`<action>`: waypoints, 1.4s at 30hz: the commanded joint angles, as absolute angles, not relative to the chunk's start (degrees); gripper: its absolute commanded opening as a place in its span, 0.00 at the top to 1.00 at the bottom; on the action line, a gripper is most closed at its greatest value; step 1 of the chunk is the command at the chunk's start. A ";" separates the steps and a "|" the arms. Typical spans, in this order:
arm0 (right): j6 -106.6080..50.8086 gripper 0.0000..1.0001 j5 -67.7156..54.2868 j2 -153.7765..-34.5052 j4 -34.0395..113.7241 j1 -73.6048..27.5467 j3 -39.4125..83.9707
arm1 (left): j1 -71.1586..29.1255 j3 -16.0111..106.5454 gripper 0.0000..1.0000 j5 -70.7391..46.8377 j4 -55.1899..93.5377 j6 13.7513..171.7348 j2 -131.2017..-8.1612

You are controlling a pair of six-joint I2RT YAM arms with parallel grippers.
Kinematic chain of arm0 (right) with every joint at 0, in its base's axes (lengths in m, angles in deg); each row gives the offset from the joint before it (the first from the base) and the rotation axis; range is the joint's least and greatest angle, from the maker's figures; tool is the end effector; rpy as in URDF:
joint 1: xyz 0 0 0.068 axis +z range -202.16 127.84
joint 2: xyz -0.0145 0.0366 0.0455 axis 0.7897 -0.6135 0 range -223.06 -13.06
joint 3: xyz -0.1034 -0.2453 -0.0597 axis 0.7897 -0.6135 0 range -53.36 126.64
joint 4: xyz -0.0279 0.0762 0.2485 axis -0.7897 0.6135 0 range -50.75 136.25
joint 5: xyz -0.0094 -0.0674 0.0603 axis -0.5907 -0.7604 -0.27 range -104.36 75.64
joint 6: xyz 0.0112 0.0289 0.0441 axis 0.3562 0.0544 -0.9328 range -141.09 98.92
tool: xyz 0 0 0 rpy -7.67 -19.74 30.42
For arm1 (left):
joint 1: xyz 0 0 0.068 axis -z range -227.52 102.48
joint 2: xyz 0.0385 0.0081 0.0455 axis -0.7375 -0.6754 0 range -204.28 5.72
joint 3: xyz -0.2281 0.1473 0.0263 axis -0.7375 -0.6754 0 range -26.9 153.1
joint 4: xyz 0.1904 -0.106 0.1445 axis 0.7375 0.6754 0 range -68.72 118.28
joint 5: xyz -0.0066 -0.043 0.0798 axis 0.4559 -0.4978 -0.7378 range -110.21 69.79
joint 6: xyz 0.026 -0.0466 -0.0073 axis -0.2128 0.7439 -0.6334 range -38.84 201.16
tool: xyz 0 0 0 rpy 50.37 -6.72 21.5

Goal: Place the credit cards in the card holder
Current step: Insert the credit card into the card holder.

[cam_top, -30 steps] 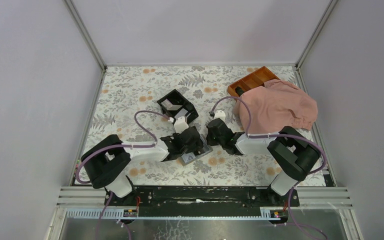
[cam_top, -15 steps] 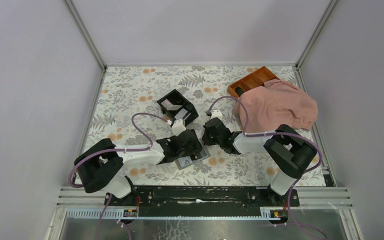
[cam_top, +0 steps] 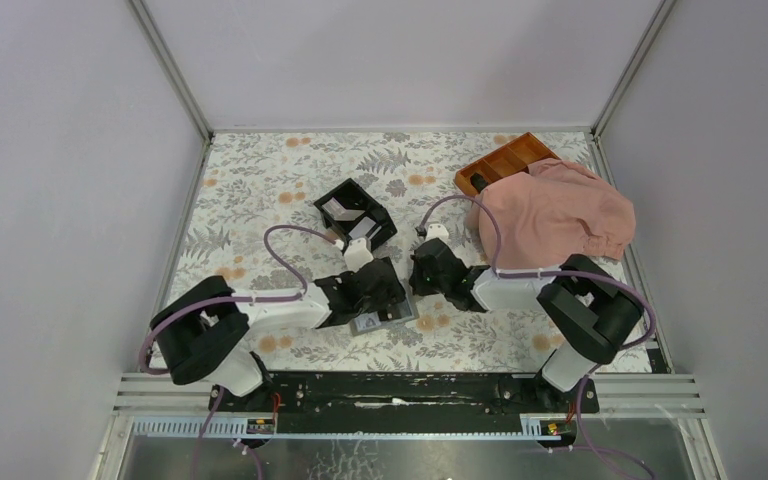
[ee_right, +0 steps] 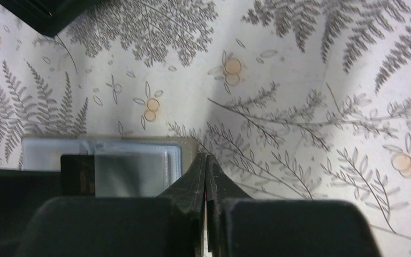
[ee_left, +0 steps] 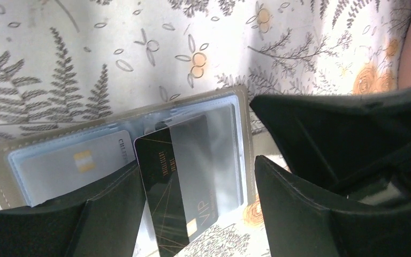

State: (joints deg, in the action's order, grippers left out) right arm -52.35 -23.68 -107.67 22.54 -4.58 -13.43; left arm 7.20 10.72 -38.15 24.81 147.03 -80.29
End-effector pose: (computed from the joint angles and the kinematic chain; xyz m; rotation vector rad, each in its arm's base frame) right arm 0.2186 0.2307 0.1443 -0.2340 2.2728 0.5635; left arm 0.1683 -0.2188 0.1487 -0.3776 2.4690 -0.5524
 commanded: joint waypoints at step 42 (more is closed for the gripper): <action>-61.51 1.00 -34.77 -103.00 31.26 3.22 -19.43 | 1.98 4.43 0.16 -34.39 20.47 144.18 -84.12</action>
